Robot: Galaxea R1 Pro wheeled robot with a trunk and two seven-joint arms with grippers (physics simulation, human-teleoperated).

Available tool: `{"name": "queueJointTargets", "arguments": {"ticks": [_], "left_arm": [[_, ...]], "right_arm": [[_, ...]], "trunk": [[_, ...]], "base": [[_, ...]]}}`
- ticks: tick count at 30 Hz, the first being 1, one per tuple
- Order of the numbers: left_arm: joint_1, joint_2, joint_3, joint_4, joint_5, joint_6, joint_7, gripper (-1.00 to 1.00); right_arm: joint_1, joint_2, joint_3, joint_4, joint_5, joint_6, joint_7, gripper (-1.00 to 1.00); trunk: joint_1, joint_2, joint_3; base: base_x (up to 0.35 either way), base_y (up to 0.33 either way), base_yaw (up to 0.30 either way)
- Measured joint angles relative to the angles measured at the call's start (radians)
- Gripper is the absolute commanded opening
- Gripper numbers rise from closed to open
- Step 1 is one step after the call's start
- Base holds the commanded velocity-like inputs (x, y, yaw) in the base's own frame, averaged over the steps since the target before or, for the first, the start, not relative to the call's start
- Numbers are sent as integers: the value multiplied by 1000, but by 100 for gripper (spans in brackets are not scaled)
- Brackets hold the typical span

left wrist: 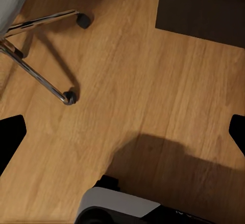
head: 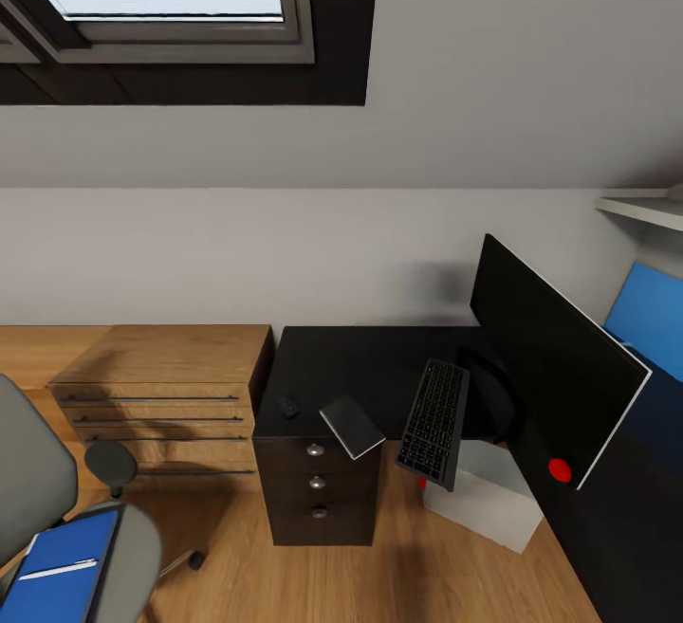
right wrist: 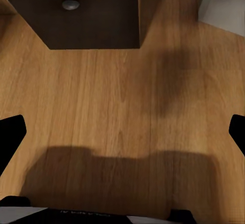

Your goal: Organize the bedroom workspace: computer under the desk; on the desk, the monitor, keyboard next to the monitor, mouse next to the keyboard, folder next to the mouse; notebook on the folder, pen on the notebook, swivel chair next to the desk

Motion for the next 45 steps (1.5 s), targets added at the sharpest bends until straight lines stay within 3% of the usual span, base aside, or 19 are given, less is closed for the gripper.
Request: {"name": "queueJointTargets", "arguments": {"ticks": [11,32,34,35,45], "left_arm": [[0,-21,-4,-3,-3,-8,2,100],[0,-21,-3,-1,-1,-6,-2,100],[0,-21,-3,-1,-2,-6,-3,100],[0,-21,-3,-1,-2,-6,-3,100],[0,-21,-4,-1,-2,-6,-3,100]], "right_arm": [[-2,-13,-23,46,9,24,-18,100],[-2,-130,-30,103,3,9,-9,100],[-2,-131,-31,103,4,-10,-10,100],[-2,-131,-31,106,4,-70,-11,100],[-2,-131,-29,109,4,-111,-12,100]], "trunk": [[0,0,0],[0,0,0],[0,0,0],[0,0,0],[0,0,0]], "base": [[0,0,0],[0,0,0],[0,0,0],[0,0,0],[0,0,0]]}}
